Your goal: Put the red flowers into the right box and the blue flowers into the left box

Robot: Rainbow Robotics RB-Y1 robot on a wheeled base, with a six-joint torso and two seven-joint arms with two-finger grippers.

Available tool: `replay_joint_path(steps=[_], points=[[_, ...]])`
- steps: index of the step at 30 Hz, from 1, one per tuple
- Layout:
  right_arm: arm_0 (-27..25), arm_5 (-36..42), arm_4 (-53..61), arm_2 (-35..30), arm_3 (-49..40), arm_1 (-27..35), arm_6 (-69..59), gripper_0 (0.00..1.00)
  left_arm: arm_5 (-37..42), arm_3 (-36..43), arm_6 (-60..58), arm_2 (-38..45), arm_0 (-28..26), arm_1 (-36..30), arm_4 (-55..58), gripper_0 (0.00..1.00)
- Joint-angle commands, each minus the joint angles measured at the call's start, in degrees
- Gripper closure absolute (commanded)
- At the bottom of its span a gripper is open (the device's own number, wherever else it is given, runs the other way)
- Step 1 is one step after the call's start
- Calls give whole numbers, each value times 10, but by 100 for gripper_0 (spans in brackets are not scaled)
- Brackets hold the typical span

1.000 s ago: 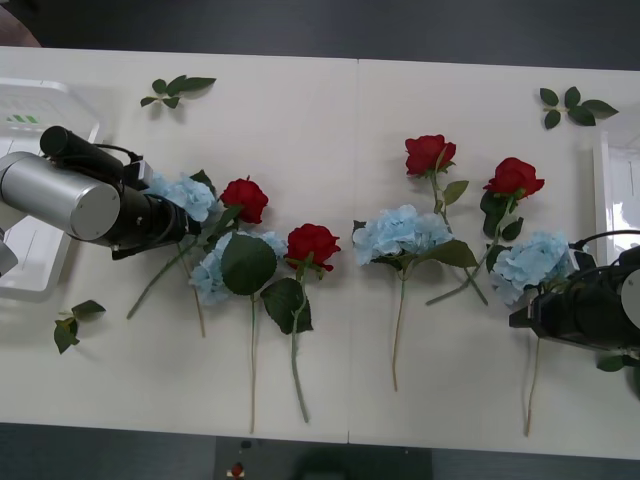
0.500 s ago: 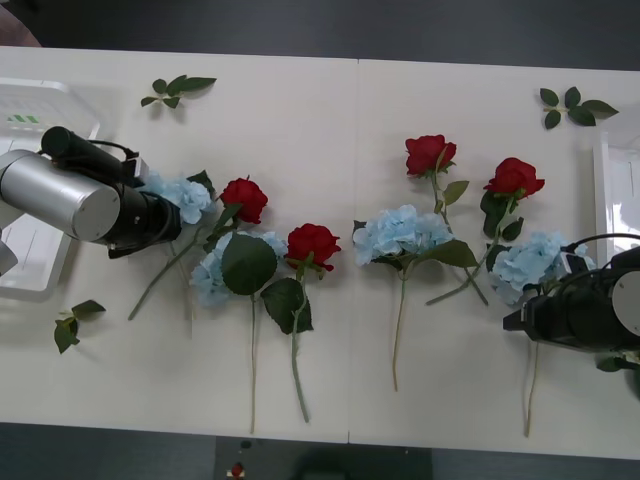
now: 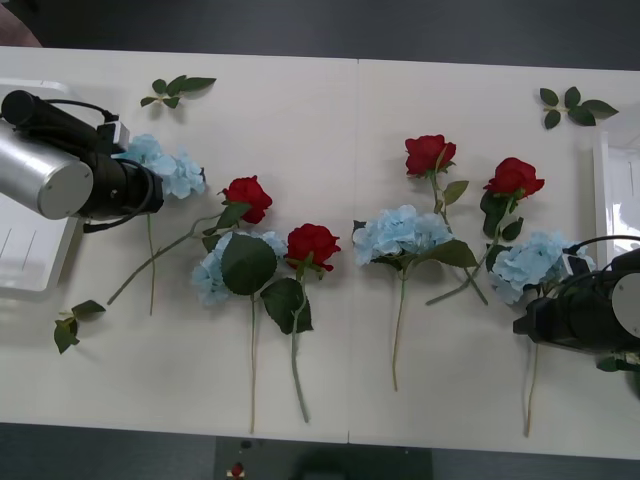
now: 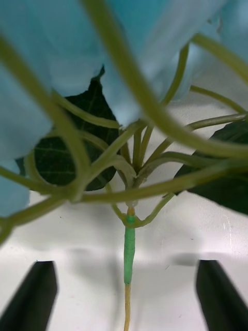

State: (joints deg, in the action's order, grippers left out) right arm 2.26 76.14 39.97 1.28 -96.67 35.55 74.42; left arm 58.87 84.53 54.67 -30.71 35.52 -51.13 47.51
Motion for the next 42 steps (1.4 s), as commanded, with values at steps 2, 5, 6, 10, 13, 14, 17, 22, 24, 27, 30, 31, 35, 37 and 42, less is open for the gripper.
replay_joint_path(steps=[2,5,6,10,13,14,17,22,24,27,30,31,35,37,42], points=[[-10,-1,-9,-1,-4,-18,17,98,27,75,-10,19,10,-59,-3,100],[-11,-1,-15,-2,-5,-23,15,100,32,106,-10,21,10,-83,-4,100],[-11,-1,-16,-1,-5,-23,15,100,31,114,-9,22,10,-91,-5,100],[-13,-1,-20,-1,-4,-24,15,100,32,144,-7,28,10,-129,-7,100],[-13,2,-24,-2,-4,-23,15,100,32,158,-3,31,10,-158,-5,100],[-13,3,-24,-2,-5,-23,15,100,32,163,0,33,9,-171,-3,100],[-13,8,-24,-2,-5,-21,15,100,32,173,4,35,9,-201,-2,100],[-13,18,-11,-10,-38,0,20,100,32,182,15,50,9,-248,20,100],[-13,33,-5,-19,-62,10,21,100,36,177,18,61,9,-253,25,100],[-13,62,25,-49,-102,19,30,100,61,158,23,89,9,-253,25,100],[-13,94,64,-89,-148,22,55,100,71,125,29,111,9,-249,24,100],[-13,99,75,-99,-154,22,64,100,70,117,30,114,9,-249,24,100],[-11,121,167,-162,-180,22,124,100,71,71,38,123,9,-248,5,100],[-7,126,236,-194,-182,22,165,100,59,40,40,125,9,-244,-14,100],[7,125,349,-224,-181,22,223,100,5,-47,70,124,8,-224,-23,100]])
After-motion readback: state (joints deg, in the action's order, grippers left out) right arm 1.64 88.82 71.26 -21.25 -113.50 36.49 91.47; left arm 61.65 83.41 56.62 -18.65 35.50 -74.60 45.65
